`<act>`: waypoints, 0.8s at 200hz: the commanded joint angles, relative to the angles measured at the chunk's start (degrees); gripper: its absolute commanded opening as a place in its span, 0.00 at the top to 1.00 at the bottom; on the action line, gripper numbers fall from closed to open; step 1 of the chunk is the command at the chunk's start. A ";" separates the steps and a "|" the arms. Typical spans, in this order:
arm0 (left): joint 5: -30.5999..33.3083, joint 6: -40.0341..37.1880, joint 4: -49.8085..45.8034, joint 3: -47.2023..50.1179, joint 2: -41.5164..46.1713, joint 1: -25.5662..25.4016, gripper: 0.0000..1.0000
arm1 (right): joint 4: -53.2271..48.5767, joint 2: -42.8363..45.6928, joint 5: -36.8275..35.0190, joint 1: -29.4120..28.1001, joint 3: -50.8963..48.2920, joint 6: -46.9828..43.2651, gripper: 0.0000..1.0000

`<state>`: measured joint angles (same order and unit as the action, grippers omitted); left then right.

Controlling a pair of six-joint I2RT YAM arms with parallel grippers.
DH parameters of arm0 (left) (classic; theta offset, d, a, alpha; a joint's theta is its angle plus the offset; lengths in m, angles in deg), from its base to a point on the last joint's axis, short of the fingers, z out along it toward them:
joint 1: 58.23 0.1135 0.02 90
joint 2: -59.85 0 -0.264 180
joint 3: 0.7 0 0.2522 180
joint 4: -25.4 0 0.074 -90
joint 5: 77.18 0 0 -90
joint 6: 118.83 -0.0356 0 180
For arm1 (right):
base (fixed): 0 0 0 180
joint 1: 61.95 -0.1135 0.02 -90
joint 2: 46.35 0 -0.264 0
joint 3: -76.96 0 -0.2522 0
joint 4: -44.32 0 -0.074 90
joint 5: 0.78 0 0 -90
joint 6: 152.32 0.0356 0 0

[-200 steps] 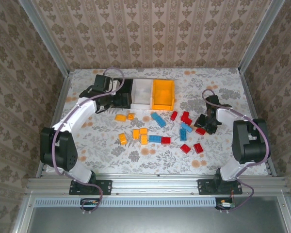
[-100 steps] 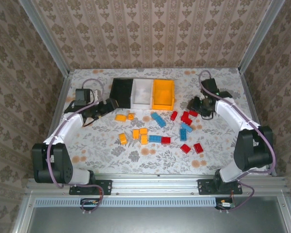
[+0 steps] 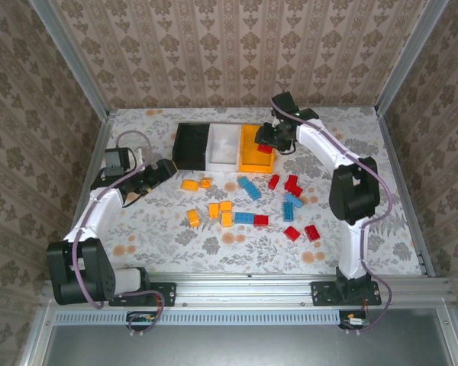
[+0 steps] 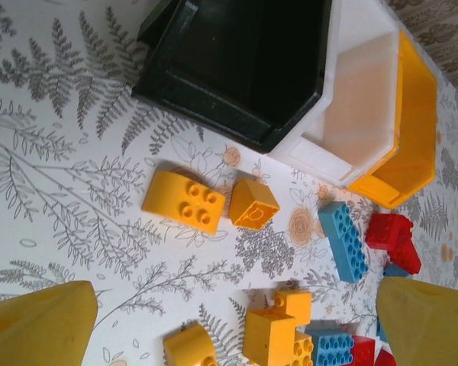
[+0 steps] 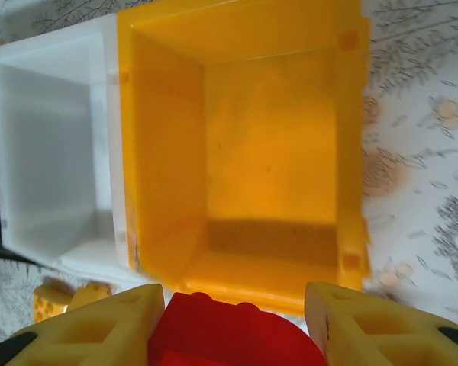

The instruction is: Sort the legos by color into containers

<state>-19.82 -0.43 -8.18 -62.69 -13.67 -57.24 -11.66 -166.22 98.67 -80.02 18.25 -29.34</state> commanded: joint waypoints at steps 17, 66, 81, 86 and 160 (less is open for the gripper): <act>-3.74 -0.40 1.25 1.26 -0.48 0.92 0.03 | -5.44 -7.11 -0.34 -1.51 9.60 -1.76 0.50; -3.30 -0.36 1.71 2.13 -0.31 0.94 0.02 | -7.46 -12.75 -0.57 -2.00 15.02 -2.12 0.48; -3.48 -0.37 1.63 2.00 -0.31 0.96 0.01 | -7.54 -13.61 -0.62 -2.06 15.68 -2.12 0.47; -3.48 -0.30 1.75 2.01 -0.29 0.96 0.01 | -7.66 -13.95 -0.73 -2.06 15.84 -2.04 0.47; -3.48 0.29 2.78 2.79 -1.16 0.88 0.00 | -8.08 -14.69 -1.19 -2.15 15.69 -2.69 0.40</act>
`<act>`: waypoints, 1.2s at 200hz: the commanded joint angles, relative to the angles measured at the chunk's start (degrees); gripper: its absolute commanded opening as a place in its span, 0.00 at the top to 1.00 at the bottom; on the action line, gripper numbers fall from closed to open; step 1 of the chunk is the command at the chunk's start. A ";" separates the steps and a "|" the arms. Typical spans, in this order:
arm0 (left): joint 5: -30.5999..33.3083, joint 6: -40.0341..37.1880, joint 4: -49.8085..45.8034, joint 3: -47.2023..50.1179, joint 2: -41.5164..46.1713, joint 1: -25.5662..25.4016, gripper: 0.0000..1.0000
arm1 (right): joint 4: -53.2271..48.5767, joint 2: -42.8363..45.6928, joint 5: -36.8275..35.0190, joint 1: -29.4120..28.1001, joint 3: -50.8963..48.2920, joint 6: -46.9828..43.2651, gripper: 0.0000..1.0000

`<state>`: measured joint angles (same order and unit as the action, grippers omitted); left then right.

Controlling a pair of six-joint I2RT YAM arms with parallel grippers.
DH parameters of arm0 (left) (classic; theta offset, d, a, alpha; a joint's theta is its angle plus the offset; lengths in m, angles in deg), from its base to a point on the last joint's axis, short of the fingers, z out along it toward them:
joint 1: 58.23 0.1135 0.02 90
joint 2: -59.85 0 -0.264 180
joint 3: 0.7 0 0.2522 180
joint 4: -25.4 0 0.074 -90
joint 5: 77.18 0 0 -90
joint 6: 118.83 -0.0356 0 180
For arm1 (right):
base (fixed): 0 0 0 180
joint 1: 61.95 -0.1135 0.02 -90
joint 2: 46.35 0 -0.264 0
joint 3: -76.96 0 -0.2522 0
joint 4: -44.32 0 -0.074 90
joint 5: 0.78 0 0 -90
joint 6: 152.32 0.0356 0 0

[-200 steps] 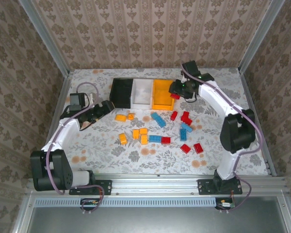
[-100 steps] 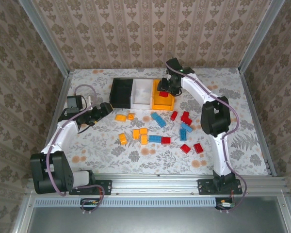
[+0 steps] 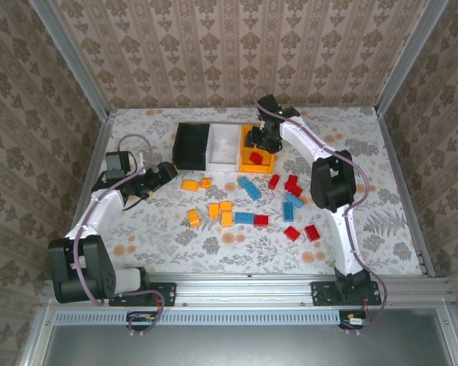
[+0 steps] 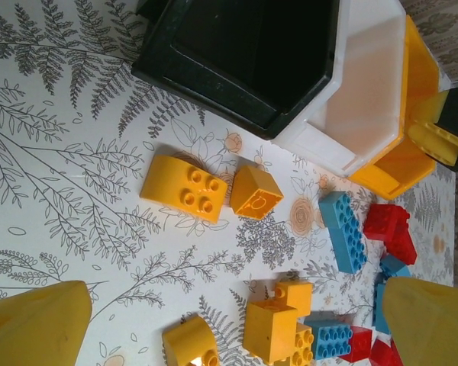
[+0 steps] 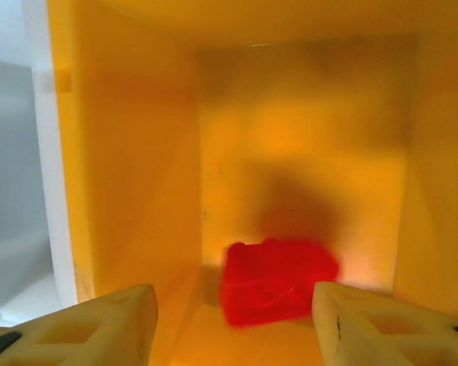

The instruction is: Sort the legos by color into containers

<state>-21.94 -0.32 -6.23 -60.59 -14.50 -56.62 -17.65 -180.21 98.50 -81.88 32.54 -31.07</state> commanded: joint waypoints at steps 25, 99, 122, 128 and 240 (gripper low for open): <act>-1.27 -0.12 0.64 0.70 -0.19 0.26 0.00 | -2.02 -0.05 -0.45 -0.34 1.83 -0.76 0.37; -2.97 -1.71 0.68 -0.01 1.08 -2.05 0.00 | 2.16 17.42 1.45 -0.82 -10.49 -4.89 0.33; -2.41 -3.36 -1.28 -1.00 1.81 -4.10 0.00 | 0.22 25.91 -2.10 -0.58 -19.75 -8.24 0.30; -2.41 -3.76 -1.68 -1.19 1.98 -4.71 0.00 | -0.21 28.06 -2.82 -0.45 -22.57 -8.94 0.30; -2.41 -7.89 -2.10 -0.79 0.96 -17.66 0.00 | -0.78 53.35 -9.26 4.08 -65.95 -4.88 0.24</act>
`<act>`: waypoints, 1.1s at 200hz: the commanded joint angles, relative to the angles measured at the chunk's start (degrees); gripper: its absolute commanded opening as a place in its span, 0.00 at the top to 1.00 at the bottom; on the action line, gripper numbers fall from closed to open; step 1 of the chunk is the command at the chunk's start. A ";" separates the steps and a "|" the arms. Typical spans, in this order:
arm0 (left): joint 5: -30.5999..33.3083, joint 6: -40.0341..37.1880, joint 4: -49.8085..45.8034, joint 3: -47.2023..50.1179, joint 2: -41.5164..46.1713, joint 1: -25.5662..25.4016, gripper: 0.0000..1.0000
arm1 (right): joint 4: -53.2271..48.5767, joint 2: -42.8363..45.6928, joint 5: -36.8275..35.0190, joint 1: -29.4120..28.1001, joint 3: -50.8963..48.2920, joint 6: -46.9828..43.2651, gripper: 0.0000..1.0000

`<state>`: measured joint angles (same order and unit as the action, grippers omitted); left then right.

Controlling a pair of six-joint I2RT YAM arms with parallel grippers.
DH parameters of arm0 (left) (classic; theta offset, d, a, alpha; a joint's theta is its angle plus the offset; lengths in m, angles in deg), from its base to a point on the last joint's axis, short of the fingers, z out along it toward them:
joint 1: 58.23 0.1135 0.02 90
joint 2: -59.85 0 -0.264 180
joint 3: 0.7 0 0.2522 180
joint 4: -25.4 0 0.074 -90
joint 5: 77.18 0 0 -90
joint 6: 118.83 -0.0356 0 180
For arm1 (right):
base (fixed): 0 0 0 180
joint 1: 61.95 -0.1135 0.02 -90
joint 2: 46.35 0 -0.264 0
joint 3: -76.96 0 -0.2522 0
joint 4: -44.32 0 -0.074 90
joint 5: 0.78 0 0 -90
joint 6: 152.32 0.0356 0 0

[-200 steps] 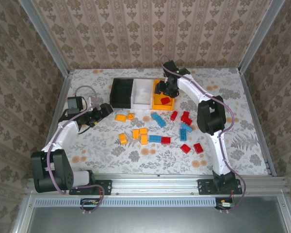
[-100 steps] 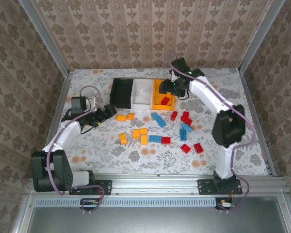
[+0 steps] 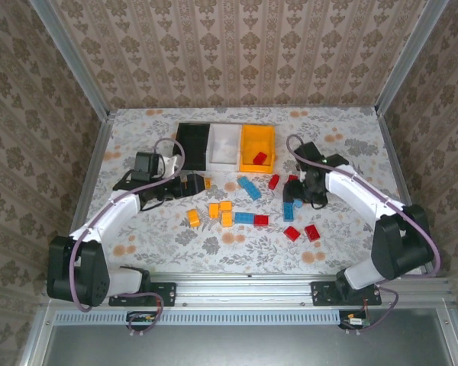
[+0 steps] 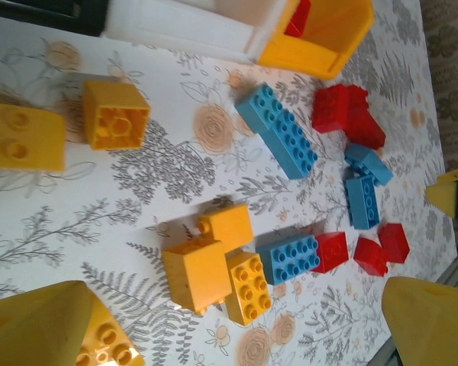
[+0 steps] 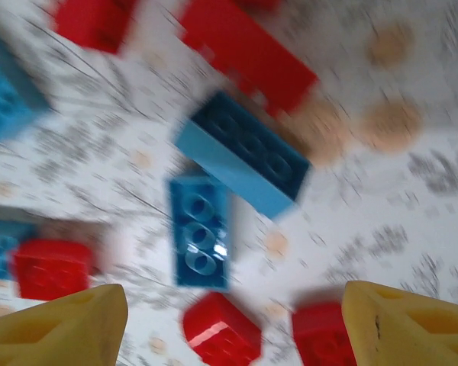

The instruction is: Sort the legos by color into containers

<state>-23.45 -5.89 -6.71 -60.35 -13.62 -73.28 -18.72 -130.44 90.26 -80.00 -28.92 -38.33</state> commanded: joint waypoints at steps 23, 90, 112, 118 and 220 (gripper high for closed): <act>-1.43 -2.72 -2.15 -1.35 -0.10 -1.38 0.00 | 0.89 3.94 -1.04 3.51 -7.97 2.53 0.24; -1.10 -2.94 -2.37 -1.22 0.22 -1.38 0.00 | 4.06 3.94 1.44 5.82 -14.12 3.09 0.27; -0.91 -3.05 -2.73 -1.21 0.26 -1.36 0.00 | 5.33 3.94 2.42 6.26 -15.54 3.25 0.28; -0.91 -3.08 -2.66 -1.21 0.39 -1.36 0.00 | 5.80 3.81 2.83 6.40 -15.99 3.30 0.28; -0.91 -3.43 -3.40 -1.20 0.43 -1.34 0.00 | 10.78 1.21 6.77 6.82 -20.00 4.55 0.38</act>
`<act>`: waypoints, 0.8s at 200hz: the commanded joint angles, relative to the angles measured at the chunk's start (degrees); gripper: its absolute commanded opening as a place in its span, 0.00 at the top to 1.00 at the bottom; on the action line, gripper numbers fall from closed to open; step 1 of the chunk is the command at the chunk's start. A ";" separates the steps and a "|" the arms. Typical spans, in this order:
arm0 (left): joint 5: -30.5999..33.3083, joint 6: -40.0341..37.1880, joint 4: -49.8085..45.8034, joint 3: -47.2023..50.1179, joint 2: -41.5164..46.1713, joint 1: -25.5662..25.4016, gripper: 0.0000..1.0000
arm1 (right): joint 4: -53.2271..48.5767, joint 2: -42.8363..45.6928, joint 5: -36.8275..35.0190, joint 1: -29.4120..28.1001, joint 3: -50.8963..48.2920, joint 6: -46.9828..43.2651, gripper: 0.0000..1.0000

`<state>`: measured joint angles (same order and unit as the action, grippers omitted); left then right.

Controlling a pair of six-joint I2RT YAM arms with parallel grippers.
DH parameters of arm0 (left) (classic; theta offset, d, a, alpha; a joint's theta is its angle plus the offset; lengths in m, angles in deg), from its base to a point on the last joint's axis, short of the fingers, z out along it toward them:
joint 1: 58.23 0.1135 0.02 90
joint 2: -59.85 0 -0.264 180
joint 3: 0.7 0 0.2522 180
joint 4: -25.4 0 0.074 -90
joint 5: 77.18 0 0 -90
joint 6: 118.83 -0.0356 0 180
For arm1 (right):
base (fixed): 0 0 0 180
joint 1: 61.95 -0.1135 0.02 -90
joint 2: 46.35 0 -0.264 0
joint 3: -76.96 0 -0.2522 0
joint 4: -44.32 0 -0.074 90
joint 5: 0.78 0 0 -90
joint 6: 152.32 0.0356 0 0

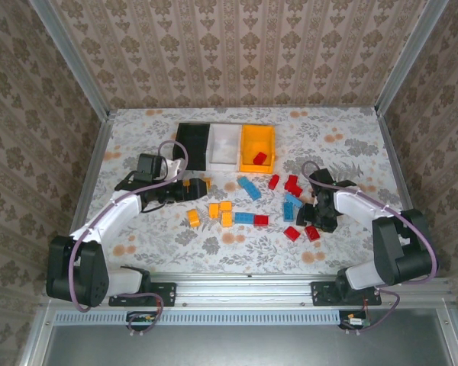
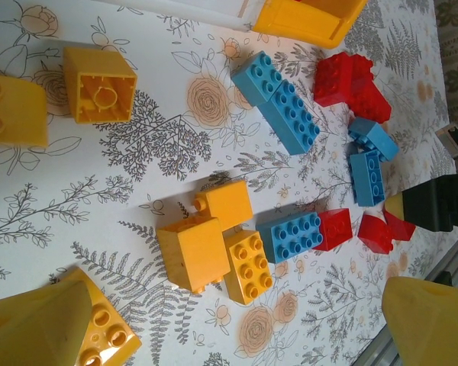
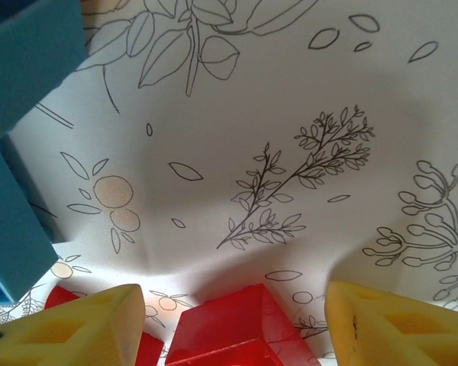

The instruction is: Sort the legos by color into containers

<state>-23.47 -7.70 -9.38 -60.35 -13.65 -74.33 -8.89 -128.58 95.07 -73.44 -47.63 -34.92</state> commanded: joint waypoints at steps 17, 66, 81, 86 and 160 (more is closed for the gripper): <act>-0.88 -1.54 -0.62 -1.21 0.37 -0.33 0.00 | 0.99 -0.26 2.06 0.15 -1.48 1.41 0.40; -0.81 -1.40 -0.43 -1.09 0.72 -0.34 0.00 | -0.04 0.54 1.14 -0.29 -1.42 2.29 0.50; -0.83 -1.41 -0.38 -1.07 0.64 -0.34 0.00 | -0.14 0.36 0.53 -0.35 -1.31 2.33 0.54; -0.88 -1.41 -0.40 -1.11 0.67 -0.24 0.00 | -0.16 0.28 0.36 -0.38 -1.23 2.39 0.55; 0.96 -1.39 -0.56 -0.86 0.72 -0.26 0.00 | -1.95 1.79 -0.70 -0.54 0.92 2.44 0.62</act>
<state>-23.08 -7.73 -9.38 -60.35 -13.65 -74.33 -8.49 -128.32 95.63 -73.62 -48.24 -33.32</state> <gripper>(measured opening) 0.997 0.388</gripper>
